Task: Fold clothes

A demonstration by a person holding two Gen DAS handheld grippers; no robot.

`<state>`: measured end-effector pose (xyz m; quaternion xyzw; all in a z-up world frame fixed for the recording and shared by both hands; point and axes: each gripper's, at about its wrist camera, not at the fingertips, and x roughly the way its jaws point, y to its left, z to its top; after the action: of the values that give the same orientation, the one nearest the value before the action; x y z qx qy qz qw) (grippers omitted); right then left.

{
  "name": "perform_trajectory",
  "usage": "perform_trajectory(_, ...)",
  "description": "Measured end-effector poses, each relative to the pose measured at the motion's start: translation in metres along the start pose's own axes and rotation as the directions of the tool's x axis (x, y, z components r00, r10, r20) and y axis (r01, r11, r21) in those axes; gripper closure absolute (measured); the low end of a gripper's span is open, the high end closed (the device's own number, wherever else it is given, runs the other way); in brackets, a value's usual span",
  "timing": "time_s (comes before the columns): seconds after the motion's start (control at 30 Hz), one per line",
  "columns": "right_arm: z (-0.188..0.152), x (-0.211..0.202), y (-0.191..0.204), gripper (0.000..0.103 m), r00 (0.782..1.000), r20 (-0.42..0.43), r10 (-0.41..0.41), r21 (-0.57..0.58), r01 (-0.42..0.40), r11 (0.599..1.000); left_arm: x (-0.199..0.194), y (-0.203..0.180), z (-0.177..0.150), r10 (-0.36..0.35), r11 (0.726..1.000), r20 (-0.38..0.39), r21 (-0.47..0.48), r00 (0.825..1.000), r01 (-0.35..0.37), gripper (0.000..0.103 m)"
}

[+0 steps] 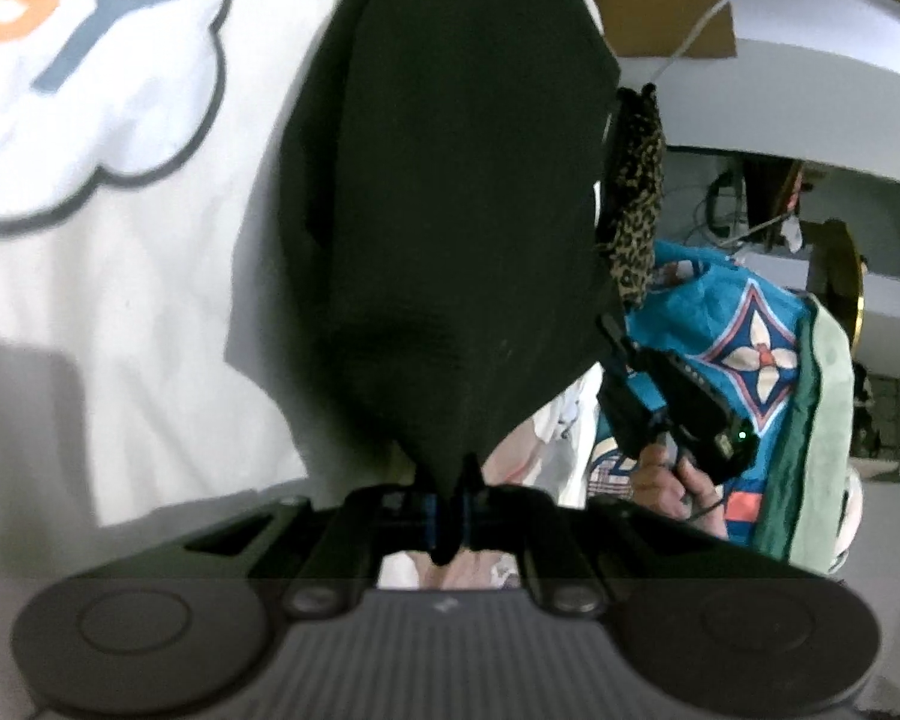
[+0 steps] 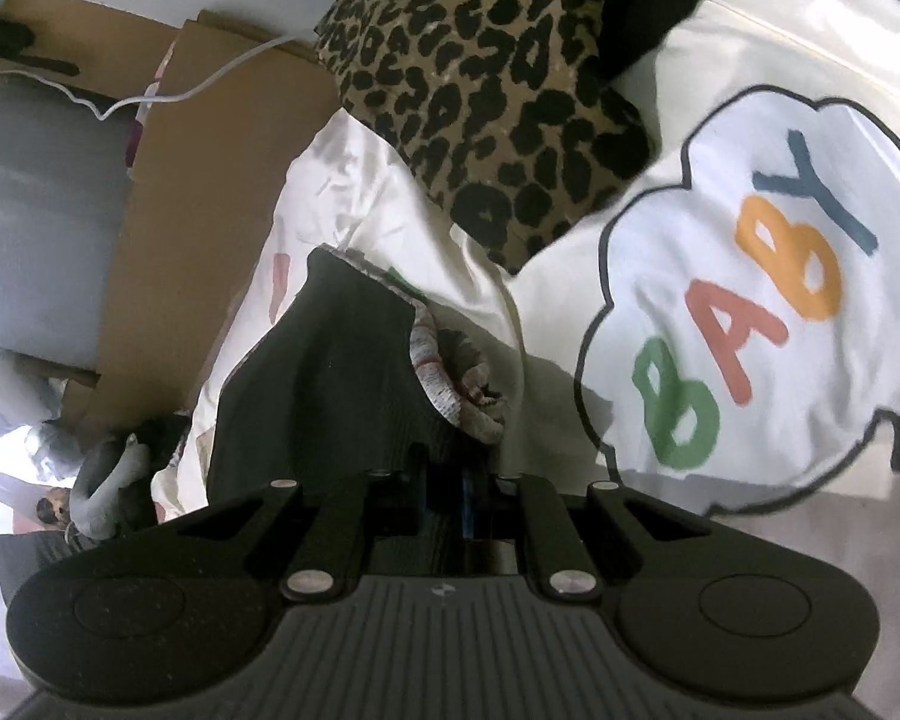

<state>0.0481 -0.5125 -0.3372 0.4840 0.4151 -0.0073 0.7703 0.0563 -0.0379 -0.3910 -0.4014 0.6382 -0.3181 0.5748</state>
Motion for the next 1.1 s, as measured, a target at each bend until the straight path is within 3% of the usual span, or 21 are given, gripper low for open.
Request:
perform_trajectory(0.3, 0.019, 0.004, 0.006, 0.094, 0.999, 0.035, -0.016, -0.03, 0.017, 0.999, -0.019, -0.003, -0.011, 0.024, 0.998, -0.043, 0.06, 0.999, -0.022, 0.095)
perform_trajectory(0.37, 0.022, 0.004, 0.004, 0.095, 0.999, 0.043, -0.018, -0.026, 0.019, 0.999, -0.026, -0.008, -0.012, 0.025, 0.996, -0.063, 0.092, 0.998, -0.019, 0.086)
perform_trajectory(0.47, 0.023, 0.005, -0.003, 0.096, 0.998, 0.055, -0.025, -0.005, 0.025, 1.0, -0.036, -0.025, -0.008, 0.05, 0.982, -0.072, 0.184, 0.996, -0.036, 0.083)
perform_trajectory(0.5, 0.022, 0.005, -0.007, 0.096, 0.998, 0.054, -0.021, 0.008, 0.021, 1.0, -0.039, -0.032, -0.003, 0.062, 0.976, -0.067, 0.213, 0.996, -0.047, 0.082)
perform_trajectory(0.63, 0.015, 0.004, -0.018, 0.085, 0.999, 0.047, 0.012, 0.063, -0.015, 0.998, -0.054, -0.067, 0.03, 0.131, 0.938, 0.006, 0.323, 0.991, -0.126, 0.059)
perform_trajectory(0.73, 0.009, 0.0, -0.024, 0.077, 0.997, 0.057, 0.045, 0.095, -0.05, 0.994, -0.058, -0.099, 0.059, 0.176, 0.904, 0.058, 0.386, 0.983, -0.185, 0.058)
perform_trajectory(0.93, -0.005, 0.002, -0.032, 0.077, 0.997, 0.037, 0.073, 0.131, -0.078, 0.988, -0.05, -0.16, 0.108, 0.203, 0.855, 0.116, 0.464, 0.972, -0.234, 0.053)
perform_trajectory(1.1, -0.018, 0.005, -0.035, 0.077, 0.996, 0.008, 0.087, 0.141, -0.087, 0.986, -0.032, -0.193, 0.132, 0.266, 0.792, 0.14, 0.533, 0.954, -0.299, 0.053)
